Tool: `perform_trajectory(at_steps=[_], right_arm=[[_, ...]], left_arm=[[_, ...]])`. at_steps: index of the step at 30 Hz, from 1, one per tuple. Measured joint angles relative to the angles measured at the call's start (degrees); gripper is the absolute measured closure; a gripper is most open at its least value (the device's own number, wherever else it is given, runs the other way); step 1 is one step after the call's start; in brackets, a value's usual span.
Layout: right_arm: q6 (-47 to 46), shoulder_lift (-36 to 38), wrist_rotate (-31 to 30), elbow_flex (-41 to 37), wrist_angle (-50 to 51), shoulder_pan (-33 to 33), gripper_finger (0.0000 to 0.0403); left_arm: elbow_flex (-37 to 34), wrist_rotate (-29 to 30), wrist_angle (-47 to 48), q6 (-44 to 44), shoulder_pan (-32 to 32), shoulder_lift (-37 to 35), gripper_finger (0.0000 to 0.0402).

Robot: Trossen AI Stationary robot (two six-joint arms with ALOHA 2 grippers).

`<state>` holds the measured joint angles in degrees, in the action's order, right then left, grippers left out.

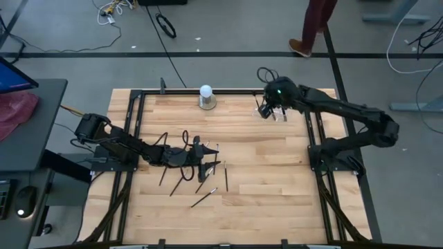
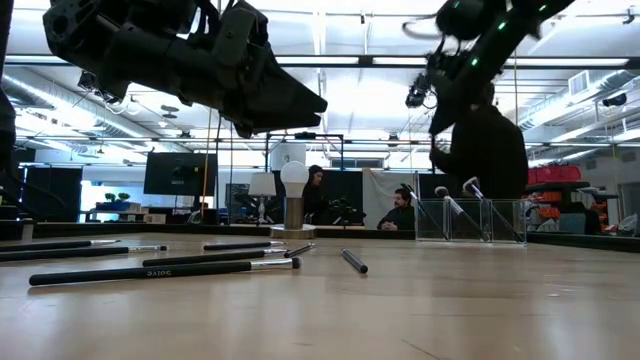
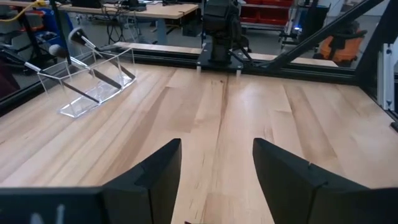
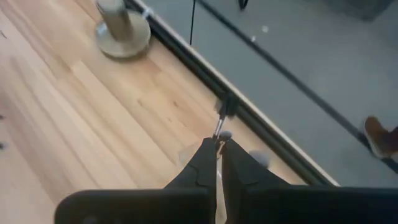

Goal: Put items in baskets/containers
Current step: Put the silver eyeshadow brush into the transparent organizer

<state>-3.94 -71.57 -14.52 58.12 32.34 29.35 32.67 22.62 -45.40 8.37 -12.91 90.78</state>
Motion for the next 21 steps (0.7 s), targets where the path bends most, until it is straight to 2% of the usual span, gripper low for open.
perform_trajectory(at_steps=[6,21], right_arm=[[2.9,-6.8,6.5,1.3,1.7,4.8,0.0399],[4.5,-14.2,9.6,1.5,1.5,6.8,0.0396]], left_arm=[[0.0,0.1,0.0,0.0,0.0,0.0,0.0197],[0.0,0.2,0.0,0.0,0.0,0.0,0.0197]])
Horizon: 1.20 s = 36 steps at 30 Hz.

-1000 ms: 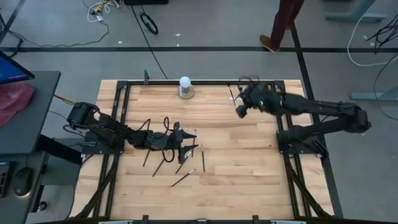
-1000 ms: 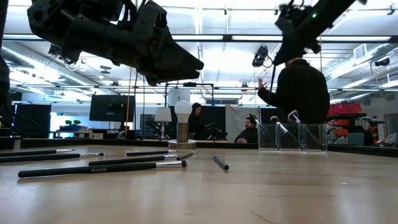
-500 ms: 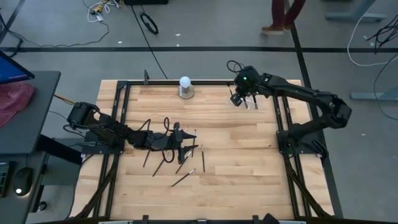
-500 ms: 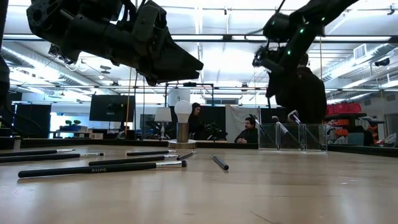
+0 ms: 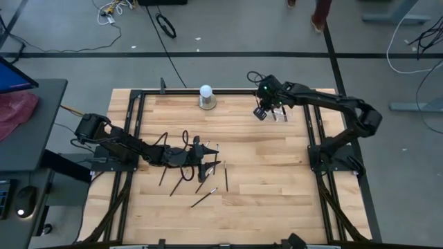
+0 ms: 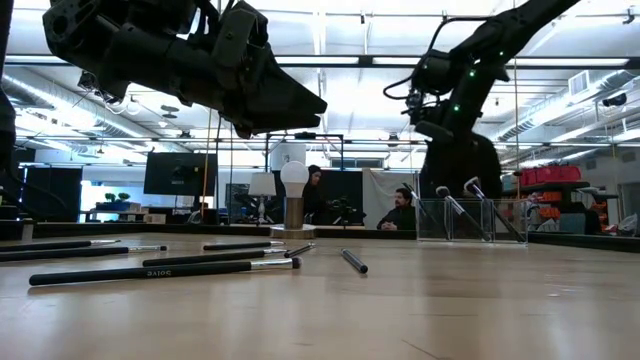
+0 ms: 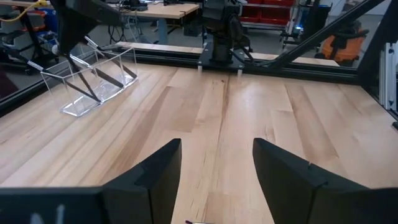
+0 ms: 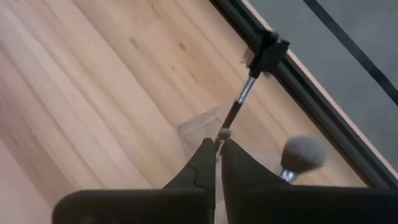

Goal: Put items in baskets/containers
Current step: Put the silver eyeshadow brush into the transparent organizer

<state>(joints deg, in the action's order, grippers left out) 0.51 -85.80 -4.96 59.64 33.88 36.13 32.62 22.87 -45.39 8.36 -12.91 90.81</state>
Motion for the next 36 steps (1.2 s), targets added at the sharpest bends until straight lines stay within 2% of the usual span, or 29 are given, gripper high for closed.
perform_trajectory(at_steps=[4,11,21,25,29,32,36], right_arm=[[0.0,-0.7,0.1,0.0,-1.1,0.5,0.0384],[0.1,-1.2,-0.2,-0.2,-3.8,1.6,0.0335],[1.6,0.4,-6.5,-0.2,-9.9,0.0,0.0288],[1.2,2.7,-6.4,-0.2,-10.9,-6.6,0.0293],[1.5,3.8,-6.6,-0.2,-11.8,-17.3,0.0308],[1.3,3.8,-7.6,-1.8,-15.2,-26.2,0.0319],[-1.9,3.7,-13.4,-8.3,-24.3,-37.2,0.0335]], left_arm=[[0.0,0.0,0.0,0.0,0.0,0.0,0.0197],[0.0,0.0,0.0,0.0,0.0,0.0,0.0197],[0.0,0.0,0.0,0.0,0.0,0.0,0.0197],[0.0,0.0,0.6,0.0,0.0,0.0,0.0197],[0.0,1.0,3.2,0.4,-0.2,0.0,0.0197],[0.0,4.3,7.8,3.5,-0.8,0.0,0.0197],[0.0,10.1,17.7,10.5,-2.2,0.0,0.0197]])
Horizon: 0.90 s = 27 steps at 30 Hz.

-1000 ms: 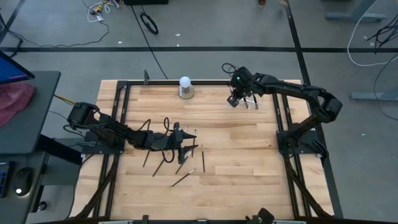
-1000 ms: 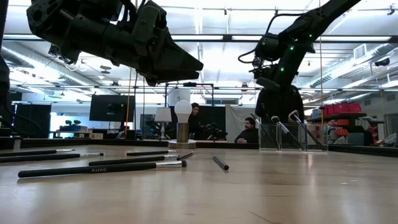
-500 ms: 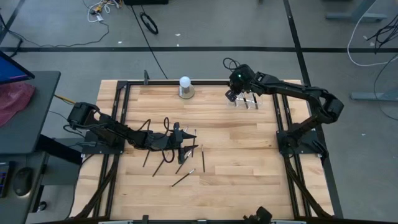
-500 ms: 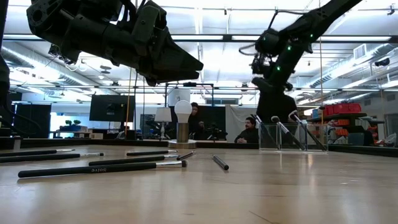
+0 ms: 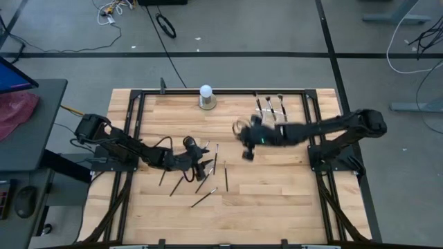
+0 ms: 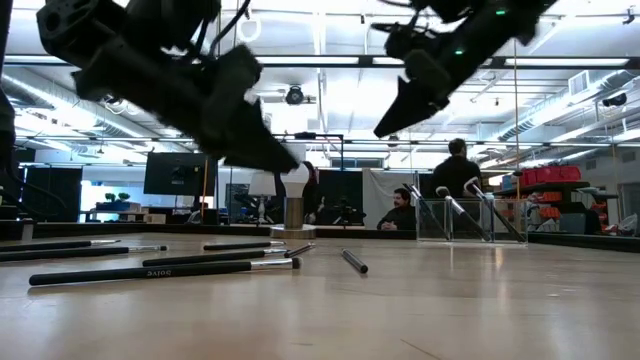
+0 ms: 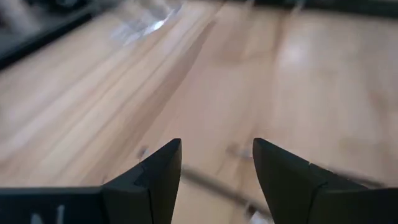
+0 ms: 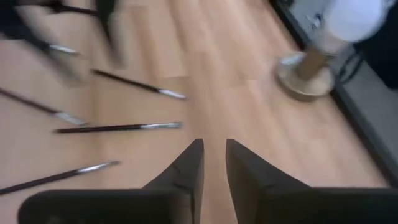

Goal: Put items in baskets/containers
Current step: Put the silver eyeshadow brush into the transparent organizer

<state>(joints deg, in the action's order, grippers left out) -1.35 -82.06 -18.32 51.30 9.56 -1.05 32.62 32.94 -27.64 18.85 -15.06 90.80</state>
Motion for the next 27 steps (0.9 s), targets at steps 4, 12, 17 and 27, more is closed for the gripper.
perform_trajectory(at_steps=[4,12,17,27], right_arm=[[-3.4,0.0,-2.1,-8.6,-12.6,-8.5,0.0348],[-9.2,0.0,-2.2,-26.3,-44.9,-15.5,0.0360],[-10.2,0.0,-3.6,-32.3,-57.4,-15.2,0.0360],[-8.0,0.0,-5.3,-33.0,-59.7,-15.2,0.0360]], left_arm=[[0.0,3.6,8.9,8.3,-1.3,0.0,0.0197],[0.0,7.0,10.2,12.4,-2.0,5.1,0.0197],[0.0,10.6,10.1,15.9,-0.9,10.1,0.0198],[0.0,7.1,9.0,19.6,3.0,14.1,0.0258]])
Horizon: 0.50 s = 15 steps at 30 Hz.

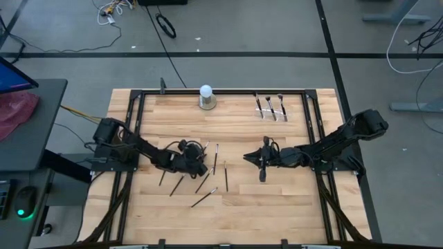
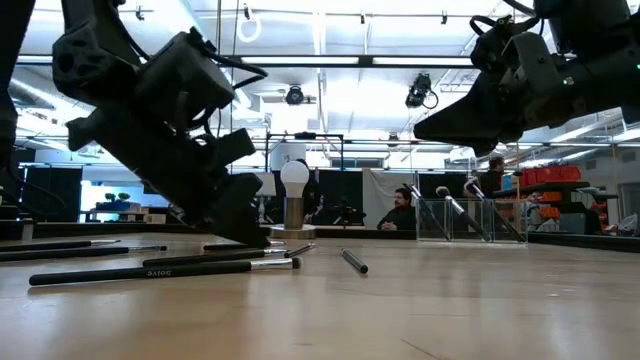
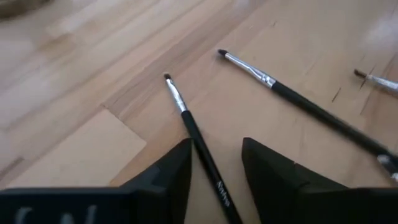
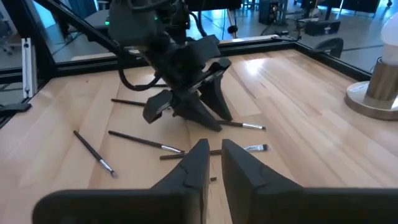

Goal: Put items in baskets/containers
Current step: Put the silver eyeshadow brush into the transparent organizer

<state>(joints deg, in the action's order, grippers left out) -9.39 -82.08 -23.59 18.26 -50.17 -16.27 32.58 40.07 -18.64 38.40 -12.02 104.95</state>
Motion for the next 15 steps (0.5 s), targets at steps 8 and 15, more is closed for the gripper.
perform_trajectory(at_steps=[8,15], right_arm=[[-0.1,0.0,0.0,0.0,0.1,0.0,0.0360],[-0.1,0.0,0.0,0.0,0.1,0.0,0.0360]], left_arm=[[-3.5,-2.9,-3.4,1.1,2.6,-0.1,0.0341],[-4.2,-3.5,-4.5,-3.1,2.7,-0.2,0.0387]])
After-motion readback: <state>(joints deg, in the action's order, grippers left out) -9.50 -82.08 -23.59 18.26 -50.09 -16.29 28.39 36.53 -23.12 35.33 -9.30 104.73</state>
